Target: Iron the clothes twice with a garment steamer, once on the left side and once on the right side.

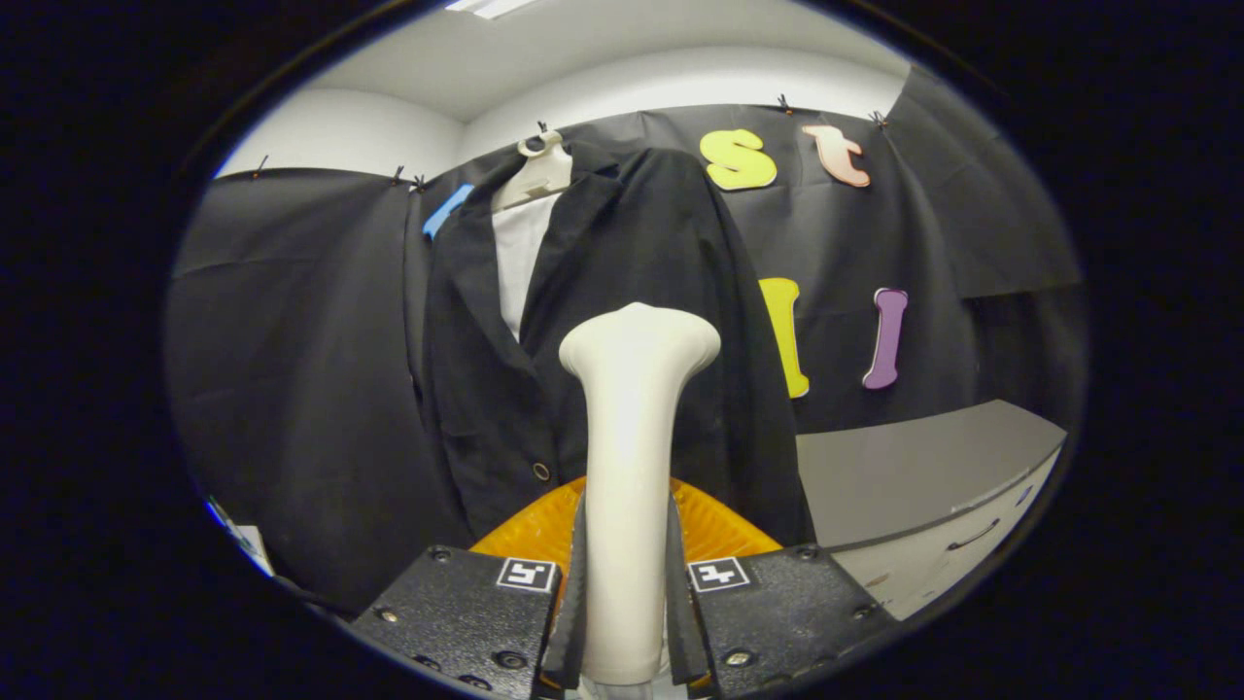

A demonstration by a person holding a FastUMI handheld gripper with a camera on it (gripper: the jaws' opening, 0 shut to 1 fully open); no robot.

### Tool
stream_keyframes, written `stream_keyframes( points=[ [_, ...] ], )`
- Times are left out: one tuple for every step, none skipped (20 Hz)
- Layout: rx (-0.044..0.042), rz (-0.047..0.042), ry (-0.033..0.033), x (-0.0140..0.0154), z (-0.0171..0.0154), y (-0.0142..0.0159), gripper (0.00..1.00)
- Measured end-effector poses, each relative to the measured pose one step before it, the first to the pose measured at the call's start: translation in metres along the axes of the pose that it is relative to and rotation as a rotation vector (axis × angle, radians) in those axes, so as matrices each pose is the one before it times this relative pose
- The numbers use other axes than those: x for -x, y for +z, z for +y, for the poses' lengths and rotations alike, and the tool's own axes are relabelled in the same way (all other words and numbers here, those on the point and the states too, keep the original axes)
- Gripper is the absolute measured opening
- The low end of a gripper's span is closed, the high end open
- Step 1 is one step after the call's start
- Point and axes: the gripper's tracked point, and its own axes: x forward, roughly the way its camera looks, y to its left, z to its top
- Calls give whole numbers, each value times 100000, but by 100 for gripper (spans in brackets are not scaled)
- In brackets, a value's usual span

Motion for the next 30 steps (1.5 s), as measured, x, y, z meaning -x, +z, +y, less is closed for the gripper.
stream_keyframes(
  points=[
    [-152,1296,48,-35,-85,-659,36],
    [88,1264,125,188,-6,-806,36],
    [307,1273,35,92,-83,-776,36],
    [629,1096,82,0,103,-616,36],
    [738,1109,247,-17,53,-645,36],
    [504,1087,286,137,-53,-834,36],
    [184,1238,196,37,-76,-676,36],
    [28,1298,94,-42,-49,-734,36],
    [24,1366,-21,-38,-55,-654,36],
    [-20,1446,-179,8,-115,-894,36],
    [5,1412,28,-118,-43,-725,36],
    [66,1554,97,-76,-104,-814,36],
    [375,1578,159,-163,-47,-611,36],
    [204,1583,-64,-79,-56,-877,36],
    [8,1609,-86,-29,-140,-915,36],
    [22,1543,-265,-72,-177,-851,36],
    [76,1790,-391,-74,-161,-859,36],
    [3,1809,-275,-167,-230,-916,36],
    [10,1779,-209,-239,-225,-862,36],
    [69,1777,-198,-231,-212,-850,36],
    [50,1812,-290,-326,-187,-872,36],
    [30,1805,-266,-165,-286,-890,36],
    [59,1737,-382,-405,-185,-961,36],
    [169,1613,-505,-311,-262,-754,36],
    [307,1474,-391,-352,-253,-733,36],
    [685,1273,-287,-167,-176,-798,36],
    [940,1320,-198,-222,-93,-549,36],
    [684,1372,19,-186,-71,-603,36],
    [587,1208,-49,-281,-5,-602,36],
    [447,1257,-21,-191,-337,-732,36]
  ],
)
